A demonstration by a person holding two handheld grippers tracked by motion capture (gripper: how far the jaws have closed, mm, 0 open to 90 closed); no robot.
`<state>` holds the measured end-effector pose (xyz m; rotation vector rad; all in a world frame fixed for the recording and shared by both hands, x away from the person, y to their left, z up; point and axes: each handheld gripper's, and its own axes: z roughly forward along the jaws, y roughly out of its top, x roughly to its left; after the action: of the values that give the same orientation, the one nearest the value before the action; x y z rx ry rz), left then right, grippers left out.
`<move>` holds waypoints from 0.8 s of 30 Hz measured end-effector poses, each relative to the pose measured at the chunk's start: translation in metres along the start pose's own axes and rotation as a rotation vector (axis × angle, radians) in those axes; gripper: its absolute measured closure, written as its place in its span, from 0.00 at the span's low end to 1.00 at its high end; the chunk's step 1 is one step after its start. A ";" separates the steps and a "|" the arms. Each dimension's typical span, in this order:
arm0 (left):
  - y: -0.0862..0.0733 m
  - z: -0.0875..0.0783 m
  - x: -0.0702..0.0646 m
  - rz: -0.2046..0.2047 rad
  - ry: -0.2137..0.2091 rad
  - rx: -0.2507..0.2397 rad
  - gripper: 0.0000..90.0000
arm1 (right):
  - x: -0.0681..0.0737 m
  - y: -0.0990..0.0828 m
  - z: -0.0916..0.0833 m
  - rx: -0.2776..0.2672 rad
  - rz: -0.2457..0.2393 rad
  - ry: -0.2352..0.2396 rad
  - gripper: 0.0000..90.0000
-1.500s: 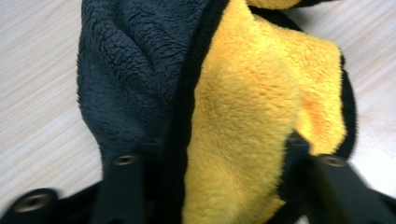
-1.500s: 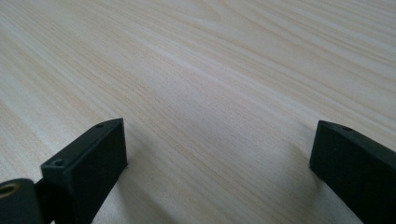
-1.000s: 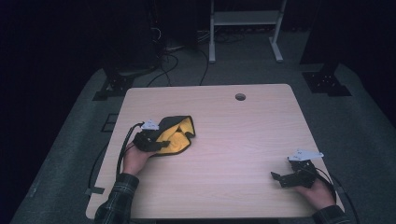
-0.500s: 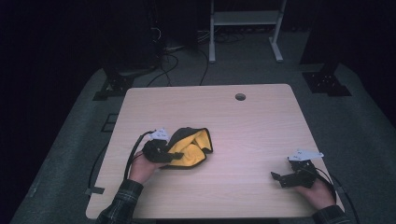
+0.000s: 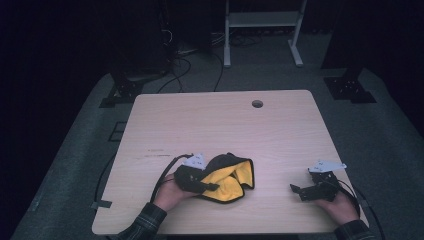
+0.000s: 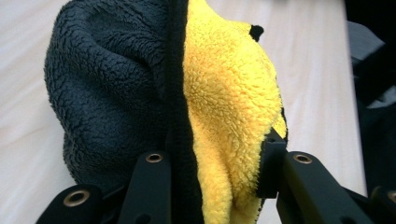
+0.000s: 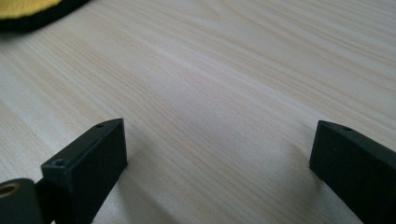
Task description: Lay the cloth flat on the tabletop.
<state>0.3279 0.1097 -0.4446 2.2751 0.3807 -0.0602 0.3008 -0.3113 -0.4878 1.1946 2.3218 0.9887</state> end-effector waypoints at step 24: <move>-0.048 -0.051 -0.015 -0.057 0.104 -0.033 0.50 | 0.000 0.000 0.000 0.000 -0.002 0.000 0.03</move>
<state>0.2954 0.1734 -0.4430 2.2401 0.4972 0.0350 0.3007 -0.3114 -0.4878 1.1925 2.3229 0.9883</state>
